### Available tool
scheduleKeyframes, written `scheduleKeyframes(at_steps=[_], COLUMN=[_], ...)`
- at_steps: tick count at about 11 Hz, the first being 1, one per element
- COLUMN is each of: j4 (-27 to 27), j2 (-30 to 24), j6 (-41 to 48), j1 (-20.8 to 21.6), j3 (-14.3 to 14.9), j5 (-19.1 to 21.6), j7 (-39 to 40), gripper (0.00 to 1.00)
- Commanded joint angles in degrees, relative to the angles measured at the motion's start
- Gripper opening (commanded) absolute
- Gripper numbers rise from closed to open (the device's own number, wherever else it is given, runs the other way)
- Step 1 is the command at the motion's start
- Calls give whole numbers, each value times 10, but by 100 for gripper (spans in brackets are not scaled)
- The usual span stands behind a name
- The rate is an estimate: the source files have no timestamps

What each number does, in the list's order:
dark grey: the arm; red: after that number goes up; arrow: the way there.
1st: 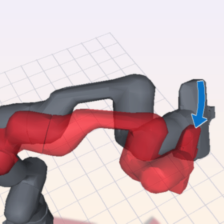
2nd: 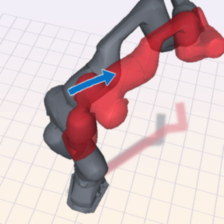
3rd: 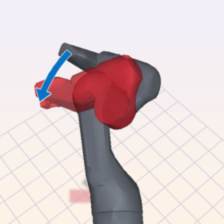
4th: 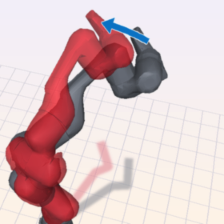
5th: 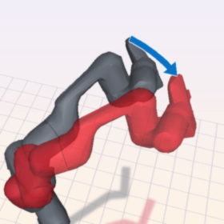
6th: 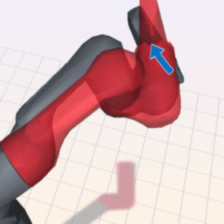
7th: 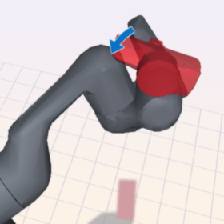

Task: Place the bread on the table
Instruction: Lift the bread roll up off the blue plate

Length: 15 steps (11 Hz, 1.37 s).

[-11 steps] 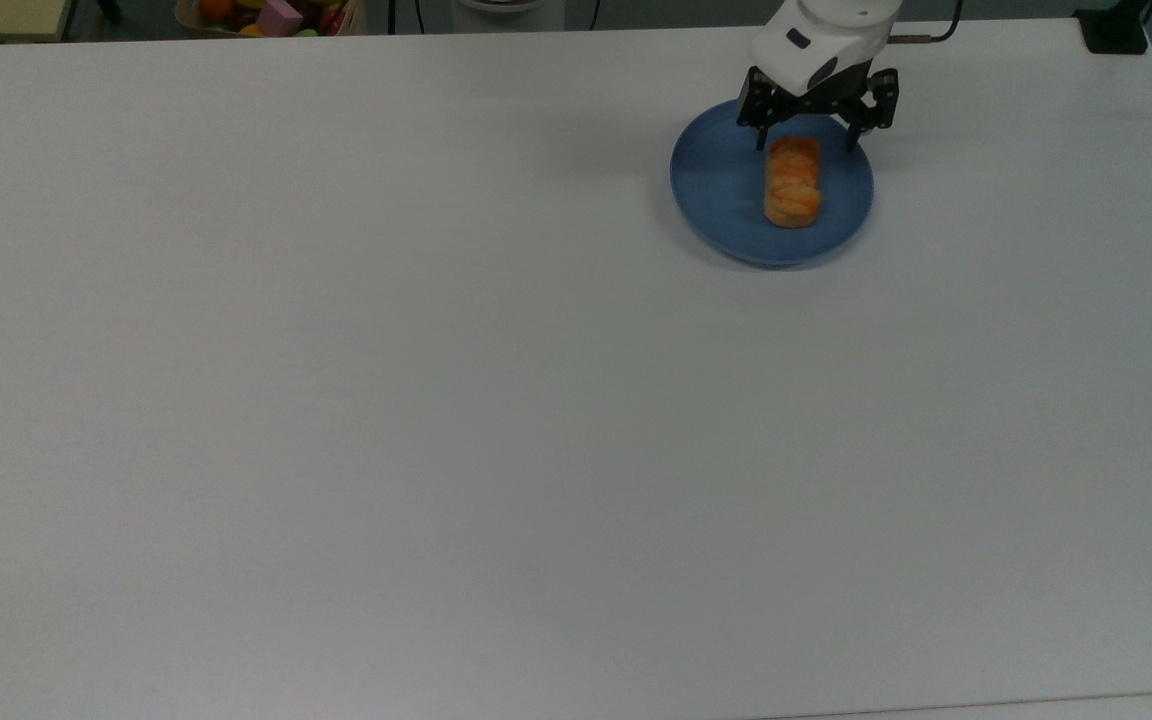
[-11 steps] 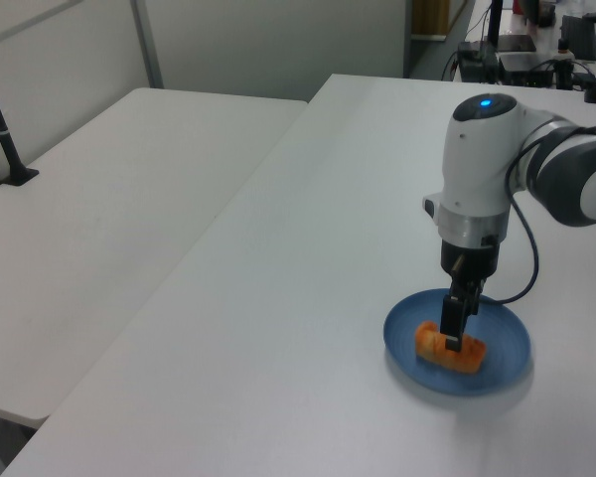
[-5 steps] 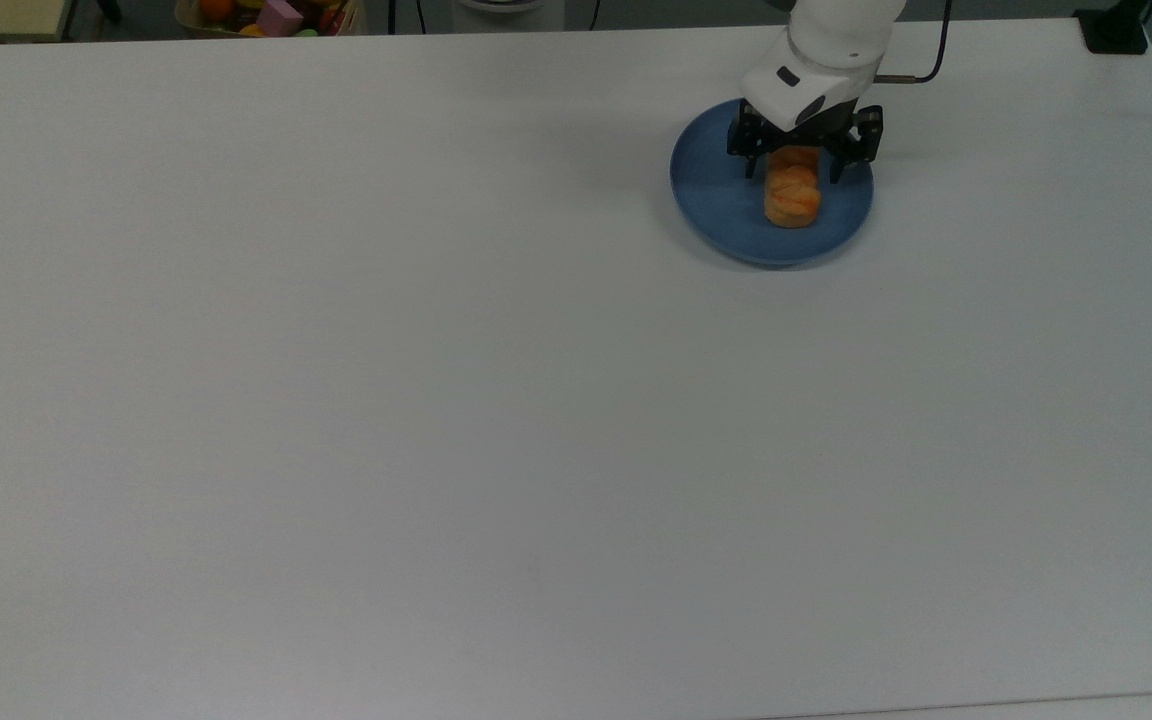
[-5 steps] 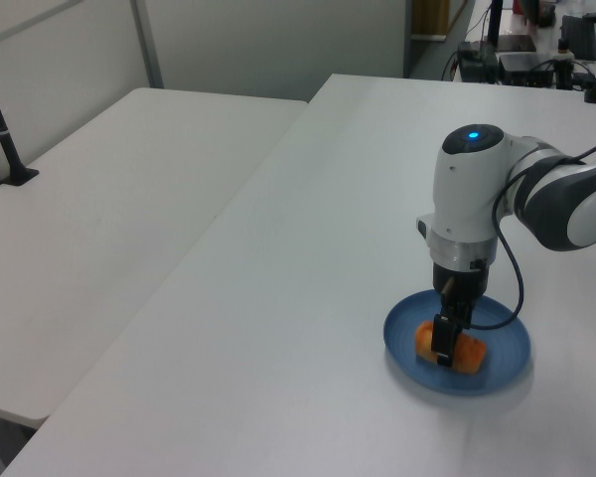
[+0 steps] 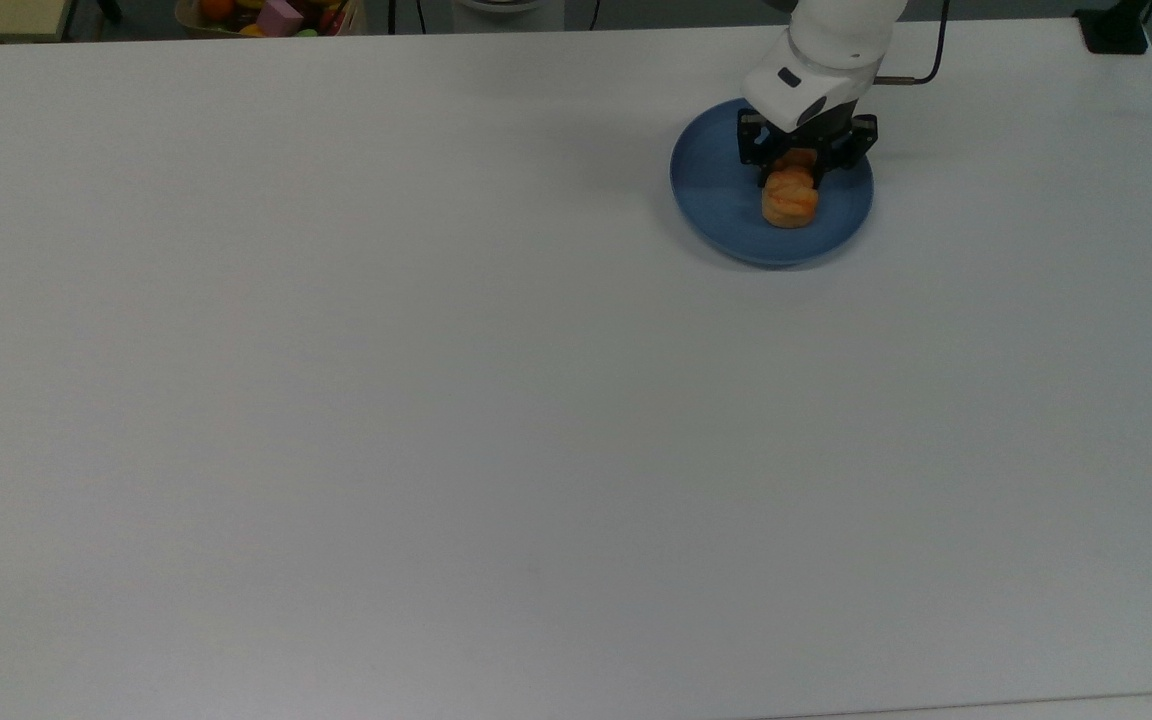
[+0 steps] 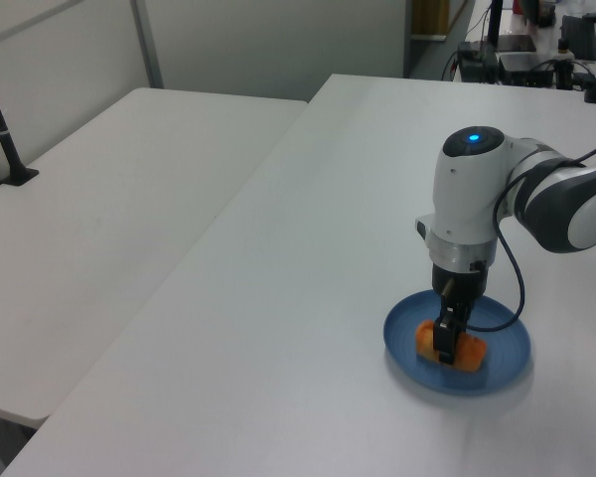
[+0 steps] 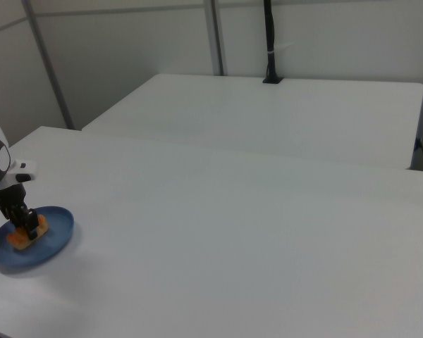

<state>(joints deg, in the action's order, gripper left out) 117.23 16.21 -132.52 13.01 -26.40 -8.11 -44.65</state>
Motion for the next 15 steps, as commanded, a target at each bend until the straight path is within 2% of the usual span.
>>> scheduleKeyframes(at_steps=[1, 4, 8, 10, 12, 15], j4=[2, -2, -31, -64, -113, -119], j2=[-6, -24, -71, -92, -93, -109], j6=[-9, 15, 90, 131, 201, 217], j1=[5, 5, 5, 4, 3, -25], j3=[4, 4, 4, 4, 6, 7], j5=[-16, -16, -16, -10, -5, -3], j7=[-18, -18, -15, -7, 30, 69], gripper=[18, 16, 16, 16, 16, 16])
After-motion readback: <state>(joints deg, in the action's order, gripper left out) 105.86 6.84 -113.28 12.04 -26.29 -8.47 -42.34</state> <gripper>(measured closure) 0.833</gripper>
